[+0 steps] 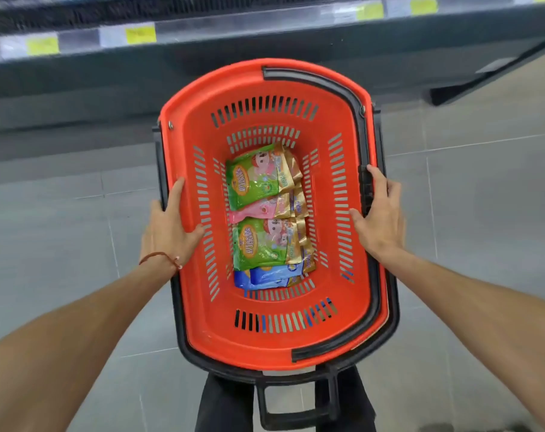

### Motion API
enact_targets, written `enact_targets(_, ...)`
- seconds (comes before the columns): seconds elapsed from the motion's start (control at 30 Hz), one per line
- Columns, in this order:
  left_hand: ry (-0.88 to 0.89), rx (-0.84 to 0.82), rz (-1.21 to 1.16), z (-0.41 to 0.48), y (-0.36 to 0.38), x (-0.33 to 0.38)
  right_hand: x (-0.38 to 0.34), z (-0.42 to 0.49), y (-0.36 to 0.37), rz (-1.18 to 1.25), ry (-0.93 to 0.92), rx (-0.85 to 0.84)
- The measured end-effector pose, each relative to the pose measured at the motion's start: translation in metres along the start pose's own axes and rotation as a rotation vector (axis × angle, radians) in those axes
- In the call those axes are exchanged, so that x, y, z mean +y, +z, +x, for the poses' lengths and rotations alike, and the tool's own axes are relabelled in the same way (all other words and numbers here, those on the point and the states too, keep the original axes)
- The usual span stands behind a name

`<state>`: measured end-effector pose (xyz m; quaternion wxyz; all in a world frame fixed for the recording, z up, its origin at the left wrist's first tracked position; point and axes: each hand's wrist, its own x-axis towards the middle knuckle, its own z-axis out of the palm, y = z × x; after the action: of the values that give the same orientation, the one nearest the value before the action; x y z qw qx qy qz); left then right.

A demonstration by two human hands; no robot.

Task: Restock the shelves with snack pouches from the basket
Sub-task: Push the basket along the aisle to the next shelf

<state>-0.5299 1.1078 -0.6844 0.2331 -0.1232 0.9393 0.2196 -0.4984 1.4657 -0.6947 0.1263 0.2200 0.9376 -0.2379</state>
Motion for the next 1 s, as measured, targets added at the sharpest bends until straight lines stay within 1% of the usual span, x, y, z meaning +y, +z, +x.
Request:
enact_targets(0.2,-0.029,0.048,-0.012,0.024,-0.006,-0.001,-0.018,0.026,0.007,-0.046,-0.02,0.027)
enact_targets(0.37,-0.026,0.002,0.002,0.024,-0.006,-0.002,-0.016,0.024,0.005,-0.088,-0.034,-0.051)
enact_targets(0.57,-0.064,-0.052,0.09,0.019,-0.004,0.005,-0.019,0.025,0.005,-0.115,-0.003,-0.11)
enact_targets(0.63,-0.098,-0.062,0.08,0.01,-0.002,0.01,-0.02,0.024,0.001,-0.091,-0.015,-0.136)
enact_targets(0.7,-0.131,-0.046,0.011,-0.006,0.0,0.017,-0.019,0.021,-0.007,-0.08,-0.02,-0.182)
enact_targets(0.8,-0.18,0.031,-0.08,-0.049,0.006,0.036,-0.022,0.012,-0.03,-0.132,-0.023,-0.284)
enact_targets(0.9,-0.24,0.044,-0.152,-0.106,0.01,0.067,-0.027,-0.011,-0.065,-0.08,-0.02,-0.352)
enact_targets(1.0,-0.307,0.073,-0.257,-0.162,0.007,0.108,-0.027,-0.038,-0.1,-0.049,-0.099,-0.42)
